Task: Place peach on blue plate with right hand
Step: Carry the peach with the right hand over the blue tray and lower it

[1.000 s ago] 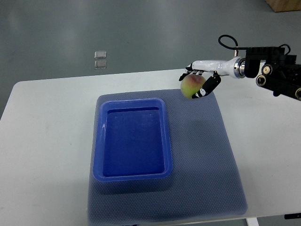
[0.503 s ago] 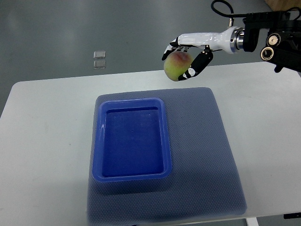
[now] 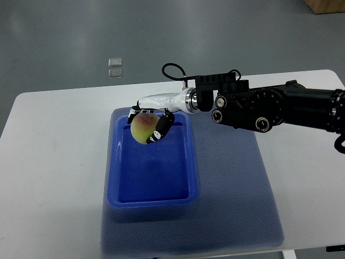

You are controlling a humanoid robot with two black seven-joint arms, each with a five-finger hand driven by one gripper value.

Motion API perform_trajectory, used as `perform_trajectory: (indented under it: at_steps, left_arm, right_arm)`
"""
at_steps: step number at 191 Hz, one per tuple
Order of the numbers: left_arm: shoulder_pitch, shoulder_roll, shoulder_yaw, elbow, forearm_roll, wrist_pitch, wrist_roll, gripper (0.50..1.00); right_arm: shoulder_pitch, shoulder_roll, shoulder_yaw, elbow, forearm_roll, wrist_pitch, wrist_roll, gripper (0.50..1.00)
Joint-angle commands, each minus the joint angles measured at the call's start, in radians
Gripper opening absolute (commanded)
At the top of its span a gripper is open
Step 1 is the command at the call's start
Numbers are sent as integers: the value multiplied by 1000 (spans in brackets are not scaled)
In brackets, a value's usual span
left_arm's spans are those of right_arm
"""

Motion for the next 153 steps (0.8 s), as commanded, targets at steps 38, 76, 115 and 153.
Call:
perform_trajectory:
  at_steps: [38, 76, 115, 153]
  left_arm:
    - [0, 0, -1, 0, 0, 0, 0, 1000]
    - [0, 0, 1, 0, 0, 0, 0, 1000]
    - [0, 0, 1, 1, 0, 0, 0, 1000]
    - [0, 0, 1, 1, 0, 0, 0, 1000]
  right_arm:
    - [-69, 45, 0, -74, -6, 2, 2, 500]
    - [-85, 45, -2, -90, -7, 11, 2, 572]
    - [-87, 45, 1, -88, -4, 10, 5, 883]
    - [-75, 45, 11, -79, 6, 13, 9, 928]
